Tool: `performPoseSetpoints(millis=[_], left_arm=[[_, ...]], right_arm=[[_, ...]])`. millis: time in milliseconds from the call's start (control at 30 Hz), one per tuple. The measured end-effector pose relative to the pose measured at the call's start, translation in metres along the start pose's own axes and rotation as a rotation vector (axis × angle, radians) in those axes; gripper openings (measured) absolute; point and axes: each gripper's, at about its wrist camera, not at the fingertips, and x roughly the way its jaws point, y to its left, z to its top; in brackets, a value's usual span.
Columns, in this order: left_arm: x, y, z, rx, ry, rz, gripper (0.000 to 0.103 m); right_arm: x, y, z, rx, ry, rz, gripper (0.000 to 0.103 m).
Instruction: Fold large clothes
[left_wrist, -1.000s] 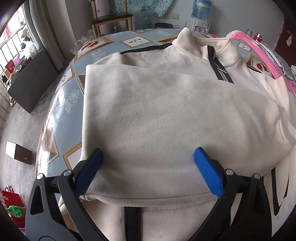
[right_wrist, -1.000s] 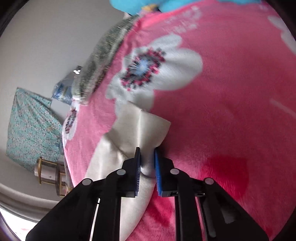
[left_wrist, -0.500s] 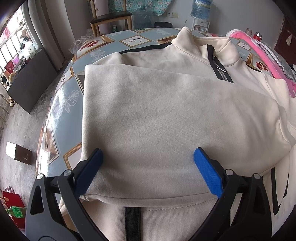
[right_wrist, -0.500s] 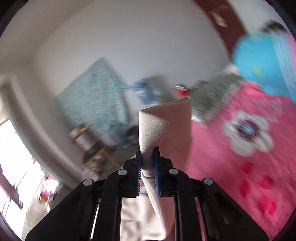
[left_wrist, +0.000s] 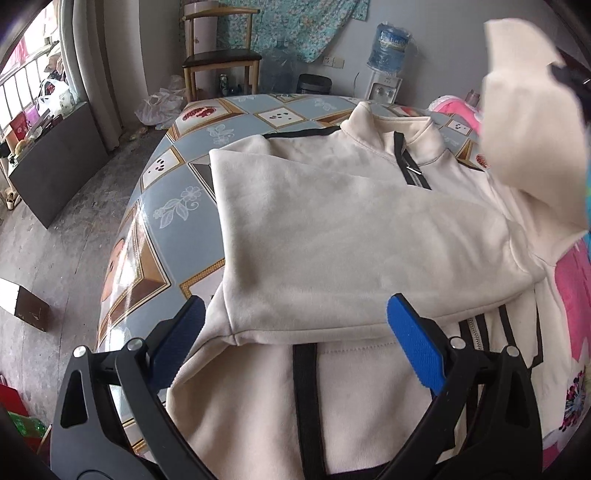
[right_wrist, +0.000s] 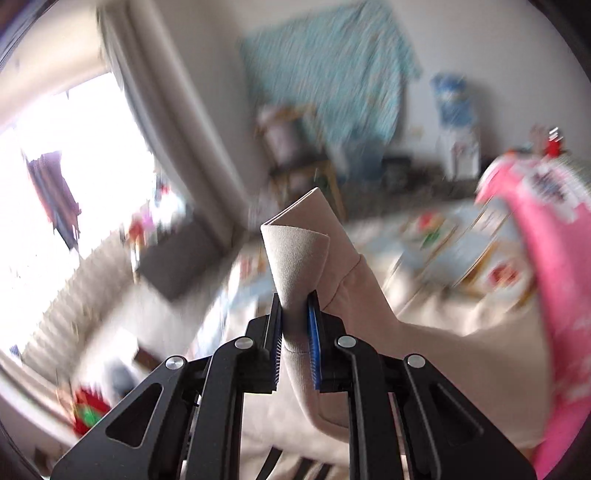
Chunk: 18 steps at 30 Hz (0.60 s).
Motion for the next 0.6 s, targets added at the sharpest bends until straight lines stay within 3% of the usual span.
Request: performPoseSetpoints(millis=[133,167,233,333,433,600], left_arm=[[-0.011,0.007,-0.003,-0.011,-0.024,-0.063,0.089],[-0.011,0.007,-0.003,-0.012,-0.023,-0.078,0.087],[-0.009,0.007,-0.001,-0.010,-0.021,-0.106,0.079],[-0.002,0.003,0.006,-0.005,-0.019,-0.148,0.071],[0.013,-0.003,0.020,-0.017,0.006,-0.178,0.060],[0.055,-0.007,0.045,-0.077,0.080,-0.197,0.045]], right_arm=[[0.105,0.014,-0.064,0.022,0.346,0.035,0.017],[0.119,0.011,-0.078,0.053,0.410,0.052,0.017],[0.123,0.004,-0.091,0.112,0.455,0.087,0.019],[0.095,-0.012,-0.088,0.155,0.388,0.157,0.051],[0.049,-0.034,-0.082,0.182,0.283,0.158,0.054],[-0.020,-0.091,-0.088,0.237,0.165,0.027,0.054]])
